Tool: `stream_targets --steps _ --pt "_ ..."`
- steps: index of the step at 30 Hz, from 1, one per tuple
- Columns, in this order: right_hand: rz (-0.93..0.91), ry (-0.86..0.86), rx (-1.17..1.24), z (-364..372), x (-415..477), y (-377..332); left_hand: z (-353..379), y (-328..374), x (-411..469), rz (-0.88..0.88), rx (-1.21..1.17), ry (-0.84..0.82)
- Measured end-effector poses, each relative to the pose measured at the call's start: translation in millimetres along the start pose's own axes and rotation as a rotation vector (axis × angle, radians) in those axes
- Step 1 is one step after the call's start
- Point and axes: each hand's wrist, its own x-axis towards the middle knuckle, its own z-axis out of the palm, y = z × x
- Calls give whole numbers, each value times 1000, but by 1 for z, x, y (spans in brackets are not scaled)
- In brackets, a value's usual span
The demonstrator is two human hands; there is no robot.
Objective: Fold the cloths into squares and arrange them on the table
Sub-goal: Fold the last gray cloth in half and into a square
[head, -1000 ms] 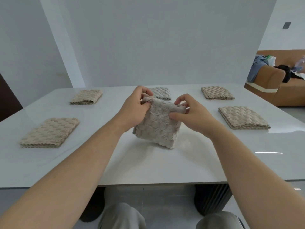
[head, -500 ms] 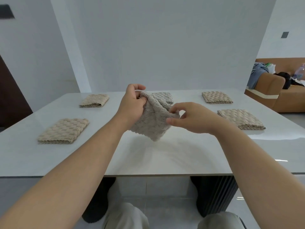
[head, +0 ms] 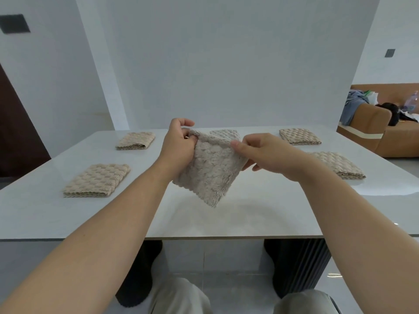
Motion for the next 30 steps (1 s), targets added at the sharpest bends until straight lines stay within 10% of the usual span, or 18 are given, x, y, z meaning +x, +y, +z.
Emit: stream_targets --steps 10,17,21,30 --pt "121 83 431 4 12 27 30 -22 -3 -61 24 52" --pt "236 372 486 14 27 40 44 -22 -1 -527 -423 -29" --pt "272 441 549 30 35 40 58 -22 -3 -423 -299 59" --pt "172 663 -113 66 36 41 79 -21 -23 -36 413 322"
